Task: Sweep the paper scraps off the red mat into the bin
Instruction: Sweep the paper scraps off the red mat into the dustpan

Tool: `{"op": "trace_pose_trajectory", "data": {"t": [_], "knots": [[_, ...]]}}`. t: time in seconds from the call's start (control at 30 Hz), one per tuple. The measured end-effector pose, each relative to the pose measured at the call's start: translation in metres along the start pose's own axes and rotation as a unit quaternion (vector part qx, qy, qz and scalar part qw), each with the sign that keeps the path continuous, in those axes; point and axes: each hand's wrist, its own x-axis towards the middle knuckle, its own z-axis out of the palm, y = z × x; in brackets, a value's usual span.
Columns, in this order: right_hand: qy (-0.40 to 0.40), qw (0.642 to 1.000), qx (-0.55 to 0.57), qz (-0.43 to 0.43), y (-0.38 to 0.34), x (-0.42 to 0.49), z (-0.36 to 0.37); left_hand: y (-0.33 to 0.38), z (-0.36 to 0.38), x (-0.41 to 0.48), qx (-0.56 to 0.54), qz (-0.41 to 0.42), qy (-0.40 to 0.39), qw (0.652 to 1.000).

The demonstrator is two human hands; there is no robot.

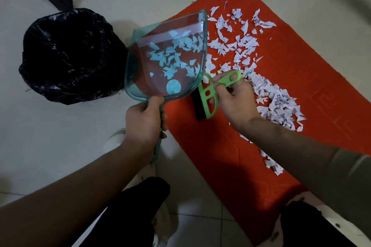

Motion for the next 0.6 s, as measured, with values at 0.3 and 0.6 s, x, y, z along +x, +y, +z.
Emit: {"op": "trace_pose_trajectory", "data": {"t": [0.3, 0.6], "knots": [[0.067, 0.993, -0.090, -0.021, 0.005, 0.010, 0.004, 0.010, -0.011, 0.002, 0.014, 0.014, -0.006, 1.000], [-0.030, 1.000, 0.006, 0.001, -0.004, 0.003, 0.029, 0.023, -0.020, 0.010, -0.008, 0.016, -0.009, 1.000]]}}
